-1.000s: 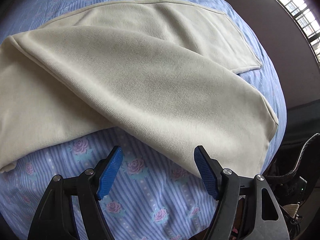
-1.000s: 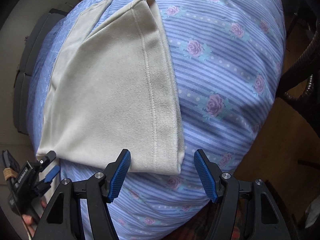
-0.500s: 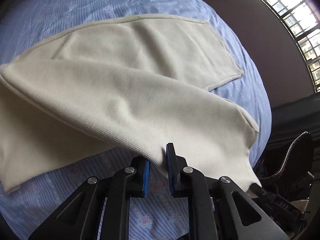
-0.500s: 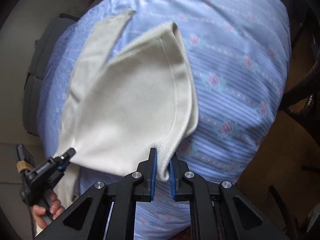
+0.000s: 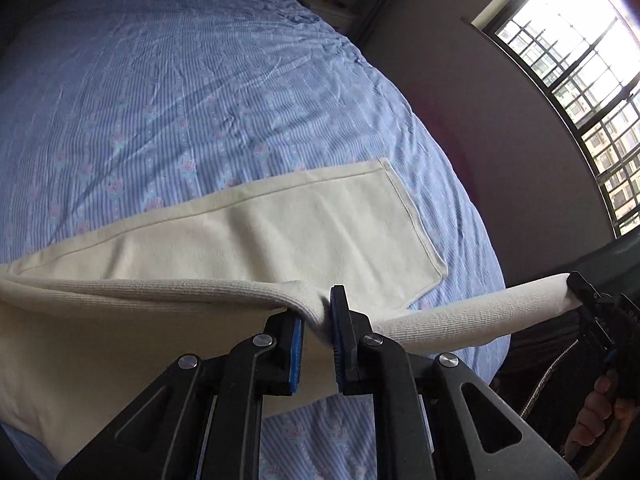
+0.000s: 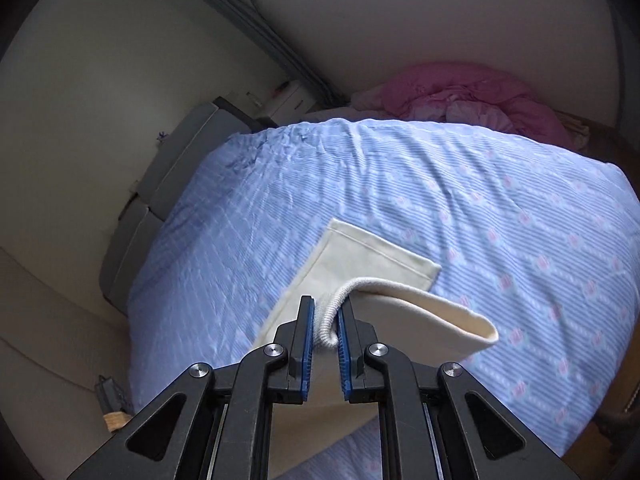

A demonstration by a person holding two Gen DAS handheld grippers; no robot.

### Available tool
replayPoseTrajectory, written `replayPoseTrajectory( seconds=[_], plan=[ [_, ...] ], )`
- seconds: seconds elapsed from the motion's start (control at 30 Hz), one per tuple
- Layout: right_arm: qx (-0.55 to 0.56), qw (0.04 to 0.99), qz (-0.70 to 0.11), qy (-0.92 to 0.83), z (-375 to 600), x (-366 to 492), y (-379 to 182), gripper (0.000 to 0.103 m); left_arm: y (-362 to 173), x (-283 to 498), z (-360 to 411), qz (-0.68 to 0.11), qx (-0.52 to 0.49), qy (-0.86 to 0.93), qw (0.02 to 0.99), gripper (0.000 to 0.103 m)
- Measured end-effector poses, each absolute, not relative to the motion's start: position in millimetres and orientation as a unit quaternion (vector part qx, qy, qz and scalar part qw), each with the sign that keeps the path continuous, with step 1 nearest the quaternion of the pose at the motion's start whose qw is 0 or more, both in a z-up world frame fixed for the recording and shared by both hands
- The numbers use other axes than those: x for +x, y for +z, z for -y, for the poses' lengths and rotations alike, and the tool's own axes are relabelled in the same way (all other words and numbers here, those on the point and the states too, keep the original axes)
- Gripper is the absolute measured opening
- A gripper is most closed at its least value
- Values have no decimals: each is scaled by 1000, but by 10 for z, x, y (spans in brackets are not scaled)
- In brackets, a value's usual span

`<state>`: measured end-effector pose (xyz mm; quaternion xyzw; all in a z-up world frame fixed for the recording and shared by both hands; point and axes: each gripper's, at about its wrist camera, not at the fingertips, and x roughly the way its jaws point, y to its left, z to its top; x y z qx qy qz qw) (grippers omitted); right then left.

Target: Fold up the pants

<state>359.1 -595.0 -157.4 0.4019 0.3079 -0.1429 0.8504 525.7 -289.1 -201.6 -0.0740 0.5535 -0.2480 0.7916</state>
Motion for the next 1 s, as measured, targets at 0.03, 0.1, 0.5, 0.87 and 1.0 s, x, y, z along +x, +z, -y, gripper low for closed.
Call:
replayPoseTrajectory(
  seconds=[0.03,0.1,0.5,0.87,1.0],
  plan=[
    [402,849,-312,-139,6008,3700,-1604,12,-2045,5346,2938,-558,-74,-242,791,14],
    [404,846,-323,-128,6146,3978,-1681,12,-2101,5491,2998,-561,-70,-227,793,14],
    [382,828,-406,-70,6605,5629,-2269,12,-2592,6359,3193,-594,-96,-139,787,14],
    [342,806,-480,-60,6709,6603,-3078,12,-3130,6856,3299,-641,-92,-87,757,17],
    [352,789,-497,-88,6801,6634,-3210,16,-3156,6924,3396,-660,-78,-67,745,27]
  ],
)
